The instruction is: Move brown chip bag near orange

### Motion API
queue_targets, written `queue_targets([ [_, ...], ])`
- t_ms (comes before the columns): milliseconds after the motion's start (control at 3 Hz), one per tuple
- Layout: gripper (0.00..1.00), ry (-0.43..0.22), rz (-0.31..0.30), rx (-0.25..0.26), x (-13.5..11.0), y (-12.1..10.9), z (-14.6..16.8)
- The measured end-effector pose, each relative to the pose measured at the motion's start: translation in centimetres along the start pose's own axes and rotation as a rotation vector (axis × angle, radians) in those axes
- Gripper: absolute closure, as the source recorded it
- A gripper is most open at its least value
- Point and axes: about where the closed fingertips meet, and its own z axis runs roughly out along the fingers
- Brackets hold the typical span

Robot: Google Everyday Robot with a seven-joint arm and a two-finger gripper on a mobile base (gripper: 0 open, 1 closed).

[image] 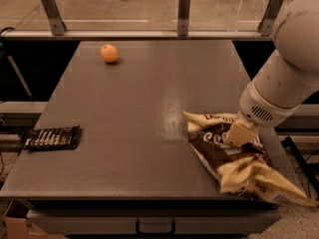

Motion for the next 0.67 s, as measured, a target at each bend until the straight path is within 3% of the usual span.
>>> queue_targets([
  [333,1.0,0.0,0.0,0.0,-0.1,0.0,-0.2],
  [667,1.0,-0.077,-0.055,0.017,-2.1,0.3,-3.0],
])
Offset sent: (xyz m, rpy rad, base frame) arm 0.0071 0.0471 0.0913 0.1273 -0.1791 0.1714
